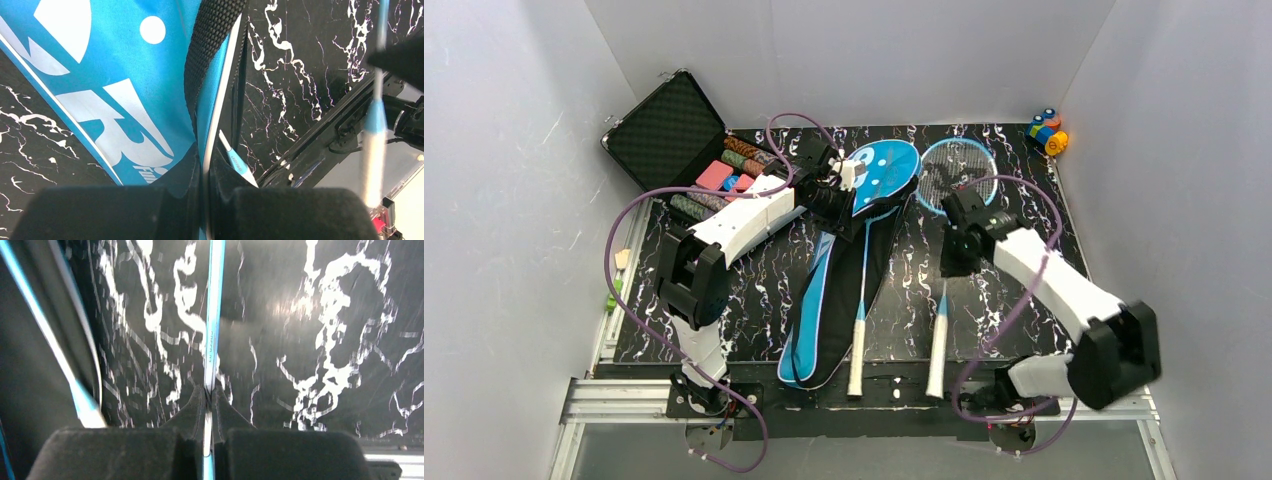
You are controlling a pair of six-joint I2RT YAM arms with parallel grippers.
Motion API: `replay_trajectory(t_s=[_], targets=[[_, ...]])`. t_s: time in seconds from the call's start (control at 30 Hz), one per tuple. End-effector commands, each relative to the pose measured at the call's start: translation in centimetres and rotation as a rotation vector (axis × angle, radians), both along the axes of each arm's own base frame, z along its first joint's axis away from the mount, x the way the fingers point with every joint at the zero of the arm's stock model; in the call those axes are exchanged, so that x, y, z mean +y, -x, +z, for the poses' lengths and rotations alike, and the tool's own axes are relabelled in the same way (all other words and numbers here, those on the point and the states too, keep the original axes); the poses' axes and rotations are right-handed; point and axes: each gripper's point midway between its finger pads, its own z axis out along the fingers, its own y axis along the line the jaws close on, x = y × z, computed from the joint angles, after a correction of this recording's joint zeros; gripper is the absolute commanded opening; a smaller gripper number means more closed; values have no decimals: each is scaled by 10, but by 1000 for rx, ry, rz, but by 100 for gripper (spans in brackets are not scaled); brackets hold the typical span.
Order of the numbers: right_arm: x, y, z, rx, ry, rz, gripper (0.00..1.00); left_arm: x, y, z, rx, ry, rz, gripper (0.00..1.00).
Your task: Pack up the badminton gear
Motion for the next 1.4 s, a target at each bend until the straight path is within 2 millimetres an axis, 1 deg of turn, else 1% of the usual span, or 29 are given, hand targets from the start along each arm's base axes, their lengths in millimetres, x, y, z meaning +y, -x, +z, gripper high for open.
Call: replay_trajectory(t_s=[0.0, 0.03, 0.1, 0.2, 0.27, 0.3, 0.37, 0.43, 0.53, 0.67, 0.77, 0.9, 1.0, 1.13, 1.3, 1.37], targets=[[-4, 81, 11, 97, 6, 32, 1, 1, -6, 28, -79, 46, 11, 0], [-7, 102, 13, 128, 9, 36, 1, 1, -6, 28, -81, 44, 11, 0], [-11, 135, 20, 145, -9, 40, 1, 1, -7, 27, -83, 40, 10, 0], [-14, 174, 30, 177, -62, 44, 1, 1, -9, 25, -85, 34, 11, 0], [-12, 192, 38, 201, -94, 65, 1, 1, -11, 22, -81, 29, 12, 0], [-10, 198, 44, 205, -104, 76, 1, 0, -12, 21, -82, 27, 14, 0], [-6, 208, 54, 211, -116, 107, 1, -1, -16, 18, -79, 22, 17, 0], [1, 212, 62, 215, -114, 149, 1, -4, -20, 19, -83, 28, 15, 0], [13, 216, 68, 224, -95, 213, 1, -8, -25, 18, -84, 31, 14, 0], [29, 216, 70, 230, -55, 280, 1, -12, -31, 20, -95, 41, 2, 0], [38, 217, 68, 240, -28, 317, 1, -15, -31, 20, -92, 44, -7, 0], [55, 220, 67, 246, -36, 364, 1, -16, -30, 18, -89, 47, -20, 0], [68, 215, 63, 240, -32, 396, 1, -17, -28, 19, -82, 54, -28, 0], [89, 198, 58, 194, 2, 460, 1, -18, -22, 20, -70, 66, -43, 0], [113, 166, 47, 137, 78, 502, 1, -18, -13, 24, -66, 77, -61, 0], [116, 151, 41, 119, 101, 491, 1, -17, -10, 24, -62, 78, -66, 0]])
